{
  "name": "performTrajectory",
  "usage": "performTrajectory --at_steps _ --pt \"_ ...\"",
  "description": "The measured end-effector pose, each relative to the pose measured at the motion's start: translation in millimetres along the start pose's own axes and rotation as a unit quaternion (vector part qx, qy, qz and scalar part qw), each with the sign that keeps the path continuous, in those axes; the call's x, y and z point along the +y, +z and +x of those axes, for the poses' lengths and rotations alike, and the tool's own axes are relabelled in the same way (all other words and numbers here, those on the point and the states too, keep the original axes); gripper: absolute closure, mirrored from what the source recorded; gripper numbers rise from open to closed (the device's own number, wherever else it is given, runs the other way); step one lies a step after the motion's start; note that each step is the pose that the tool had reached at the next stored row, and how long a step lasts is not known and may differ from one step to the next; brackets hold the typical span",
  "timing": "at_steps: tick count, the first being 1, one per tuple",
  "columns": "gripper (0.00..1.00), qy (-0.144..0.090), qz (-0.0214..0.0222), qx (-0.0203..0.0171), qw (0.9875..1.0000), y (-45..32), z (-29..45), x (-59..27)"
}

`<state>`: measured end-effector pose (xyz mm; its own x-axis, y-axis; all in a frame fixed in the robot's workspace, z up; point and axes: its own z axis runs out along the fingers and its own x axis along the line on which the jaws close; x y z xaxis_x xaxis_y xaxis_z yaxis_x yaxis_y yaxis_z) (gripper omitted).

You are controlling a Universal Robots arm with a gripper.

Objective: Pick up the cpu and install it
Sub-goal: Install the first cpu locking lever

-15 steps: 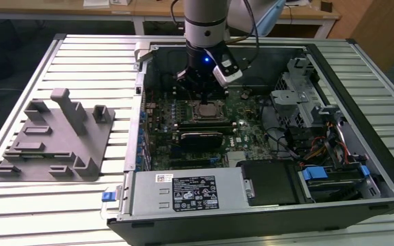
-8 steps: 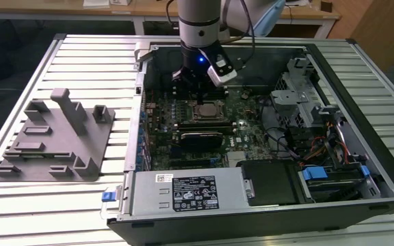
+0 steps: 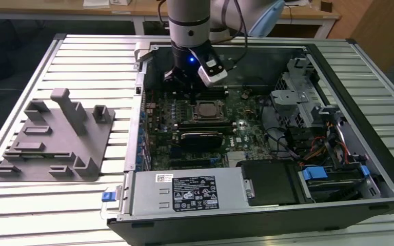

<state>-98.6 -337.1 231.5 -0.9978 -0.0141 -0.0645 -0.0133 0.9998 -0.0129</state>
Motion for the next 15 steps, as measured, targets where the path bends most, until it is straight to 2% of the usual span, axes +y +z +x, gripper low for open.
performTrajectory --at_steps 11,13,15 --pt "0.89 0.000 -0.0007 -0.0009 1.0000 -1.4 21.6 0.3" --pt "0.89 0.000 -0.0046 -0.0009 1.0000 -1.5 23.6 0.3" --pt "0.89 0.001 -0.0152 -0.0011 0.9999 -1.7 25.4 0.3"
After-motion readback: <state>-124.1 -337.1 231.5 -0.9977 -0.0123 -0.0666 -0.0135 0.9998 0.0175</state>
